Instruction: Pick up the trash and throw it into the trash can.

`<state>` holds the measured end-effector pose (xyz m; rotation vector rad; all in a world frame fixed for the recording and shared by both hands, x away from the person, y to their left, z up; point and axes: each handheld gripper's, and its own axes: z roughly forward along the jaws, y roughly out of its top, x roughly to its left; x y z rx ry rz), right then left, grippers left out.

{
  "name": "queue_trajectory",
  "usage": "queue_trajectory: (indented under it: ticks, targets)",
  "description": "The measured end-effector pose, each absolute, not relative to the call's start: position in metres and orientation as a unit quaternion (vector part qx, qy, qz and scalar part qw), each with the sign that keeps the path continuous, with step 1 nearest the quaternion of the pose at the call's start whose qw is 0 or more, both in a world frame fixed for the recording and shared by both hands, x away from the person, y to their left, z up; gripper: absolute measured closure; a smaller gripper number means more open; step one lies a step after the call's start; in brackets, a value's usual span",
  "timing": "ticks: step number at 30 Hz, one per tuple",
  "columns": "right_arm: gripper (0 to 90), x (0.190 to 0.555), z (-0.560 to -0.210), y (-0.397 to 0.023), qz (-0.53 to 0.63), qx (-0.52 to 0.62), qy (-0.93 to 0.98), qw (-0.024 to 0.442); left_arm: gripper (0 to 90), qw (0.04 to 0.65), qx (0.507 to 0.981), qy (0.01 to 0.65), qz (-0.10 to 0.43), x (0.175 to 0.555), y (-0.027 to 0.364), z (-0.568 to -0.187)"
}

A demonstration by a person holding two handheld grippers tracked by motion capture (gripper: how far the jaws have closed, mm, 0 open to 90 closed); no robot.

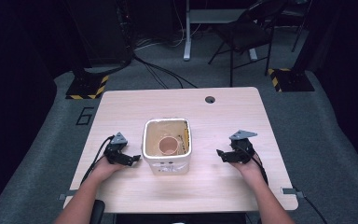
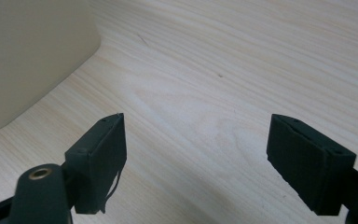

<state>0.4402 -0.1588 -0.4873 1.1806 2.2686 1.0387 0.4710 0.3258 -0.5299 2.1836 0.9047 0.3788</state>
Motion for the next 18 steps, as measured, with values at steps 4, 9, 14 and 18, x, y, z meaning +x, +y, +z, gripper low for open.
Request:
queue_trajectory:
  ticks: [4,9,14,18]
  targets:
    - [19.3,0.441,-0.491,-0.161,0.366,0.424,0.806,0.191,3.2,0.365,0.849,0.352,0.147,0.471,0.326,-0.53]
    - [19.3,0.443,-0.497,-0.163,0.361,0.429,0.806,0.19,3.2,0.365,0.849,0.352,0.147,0.471,0.326,-0.53]
    - [19.3,0.444,-0.502,-0.169,0.354,0.445,0.801,0.186,3.2,0.365,0.849,0.352,0.147,0.471,0.326,-0.53]
    - [19.2,0.444,-0.504,-0.174,0.346,0.451,0.8,0.194,3.2,0.365,0.849,0.352,0.147,0.471,0.326,-0.53]
